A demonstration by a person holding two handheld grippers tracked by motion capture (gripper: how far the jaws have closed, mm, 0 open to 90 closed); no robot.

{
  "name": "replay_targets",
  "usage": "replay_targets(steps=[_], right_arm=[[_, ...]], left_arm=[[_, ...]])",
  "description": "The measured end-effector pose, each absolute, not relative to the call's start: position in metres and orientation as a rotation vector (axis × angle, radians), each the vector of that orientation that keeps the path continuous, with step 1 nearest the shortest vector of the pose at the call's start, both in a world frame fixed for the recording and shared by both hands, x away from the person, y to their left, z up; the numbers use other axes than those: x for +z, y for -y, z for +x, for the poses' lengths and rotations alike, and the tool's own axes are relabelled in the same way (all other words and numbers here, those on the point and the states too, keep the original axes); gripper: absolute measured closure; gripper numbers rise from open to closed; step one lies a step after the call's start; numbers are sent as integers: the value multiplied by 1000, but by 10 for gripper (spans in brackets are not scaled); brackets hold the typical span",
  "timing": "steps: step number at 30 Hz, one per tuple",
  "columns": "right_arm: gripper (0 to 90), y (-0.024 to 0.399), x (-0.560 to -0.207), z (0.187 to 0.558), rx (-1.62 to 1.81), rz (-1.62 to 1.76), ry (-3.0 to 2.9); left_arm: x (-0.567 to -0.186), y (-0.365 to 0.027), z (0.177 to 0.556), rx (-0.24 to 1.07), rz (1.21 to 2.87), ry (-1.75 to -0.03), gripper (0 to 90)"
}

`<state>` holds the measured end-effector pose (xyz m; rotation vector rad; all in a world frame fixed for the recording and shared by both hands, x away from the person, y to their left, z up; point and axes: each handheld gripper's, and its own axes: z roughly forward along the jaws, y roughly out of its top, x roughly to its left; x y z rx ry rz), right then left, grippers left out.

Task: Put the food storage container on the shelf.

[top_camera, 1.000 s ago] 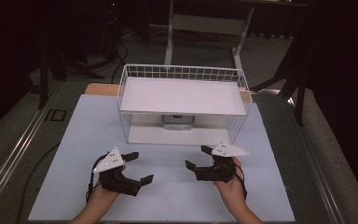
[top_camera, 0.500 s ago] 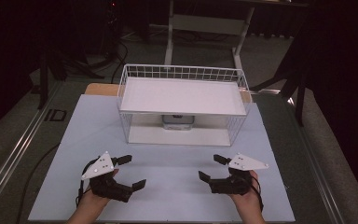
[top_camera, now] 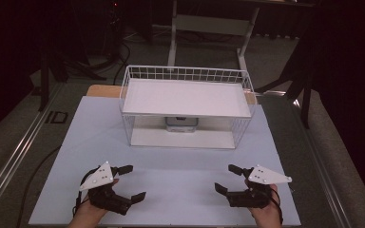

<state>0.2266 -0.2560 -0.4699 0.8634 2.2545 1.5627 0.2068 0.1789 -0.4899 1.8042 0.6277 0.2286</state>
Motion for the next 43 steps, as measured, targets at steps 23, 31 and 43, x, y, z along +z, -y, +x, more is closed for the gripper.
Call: replay_targets(steps=[23, 31, 43], right_arm=[[152, 294, -493, 225, 1554, 831, -2291], [158, 291, -500, 226, 1545, 825, -2321], [158, 297, -508, 234, 1511, 890, -2287]], left_arm=[[-509, -192, 204, 251, 1781, -637, 24], [-511, -197, 208, 264, 1753, -662, 24], [-513, -192, 206, 261, 1766, -661, 24]])
